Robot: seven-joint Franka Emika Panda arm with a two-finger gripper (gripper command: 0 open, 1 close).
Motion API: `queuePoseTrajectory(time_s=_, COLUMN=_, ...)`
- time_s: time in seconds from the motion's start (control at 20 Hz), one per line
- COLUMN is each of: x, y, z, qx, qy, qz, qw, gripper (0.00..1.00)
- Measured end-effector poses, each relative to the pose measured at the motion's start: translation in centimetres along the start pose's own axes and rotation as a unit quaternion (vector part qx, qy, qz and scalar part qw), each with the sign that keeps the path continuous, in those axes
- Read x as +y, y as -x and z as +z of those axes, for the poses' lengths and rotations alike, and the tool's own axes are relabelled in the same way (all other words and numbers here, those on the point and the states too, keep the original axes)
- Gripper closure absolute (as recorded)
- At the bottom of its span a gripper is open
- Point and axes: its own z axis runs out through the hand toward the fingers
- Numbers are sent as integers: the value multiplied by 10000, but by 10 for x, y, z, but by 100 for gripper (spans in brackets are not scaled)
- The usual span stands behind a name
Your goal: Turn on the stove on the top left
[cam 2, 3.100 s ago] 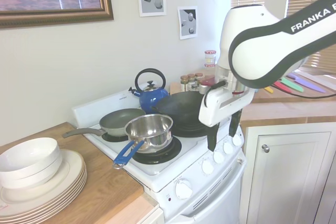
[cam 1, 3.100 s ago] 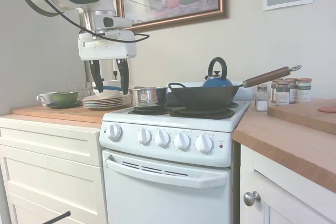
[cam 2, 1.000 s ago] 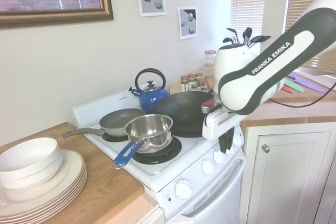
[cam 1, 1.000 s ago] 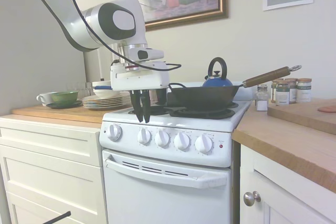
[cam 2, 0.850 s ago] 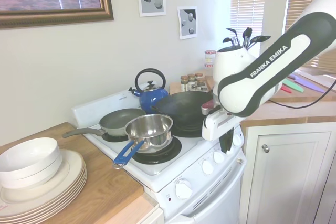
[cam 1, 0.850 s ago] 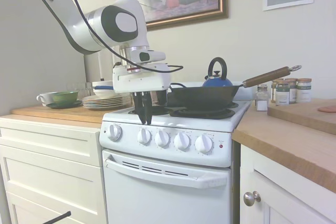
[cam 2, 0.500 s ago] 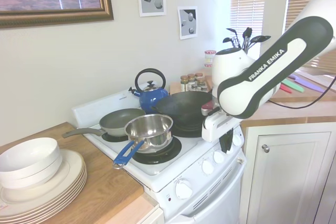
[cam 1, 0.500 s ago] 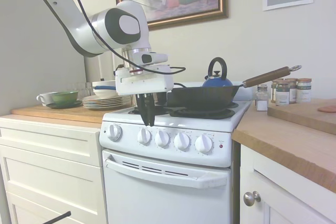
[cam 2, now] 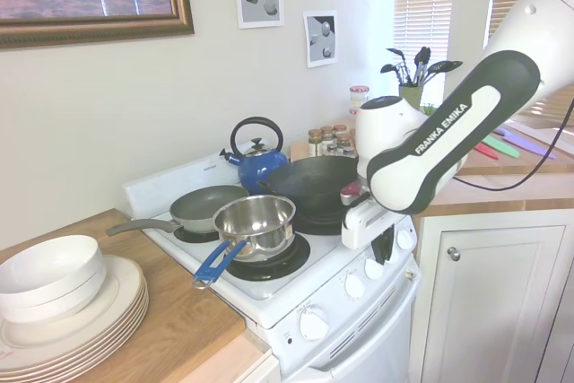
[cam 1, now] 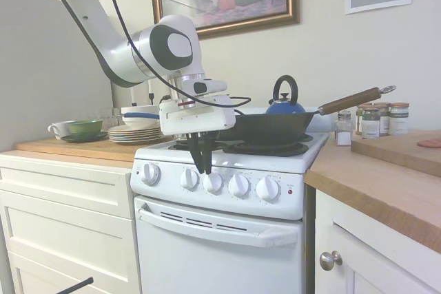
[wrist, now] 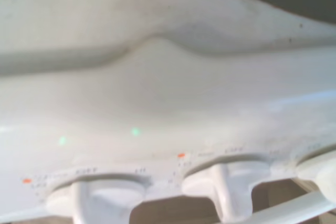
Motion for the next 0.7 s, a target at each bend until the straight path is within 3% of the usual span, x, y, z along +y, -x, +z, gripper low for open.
queuePoseTrajectory(time_s=0.7, x=-5, y=-20, z=16, qx=25, qy=21, qz=89, qw=10000, gripper=100)
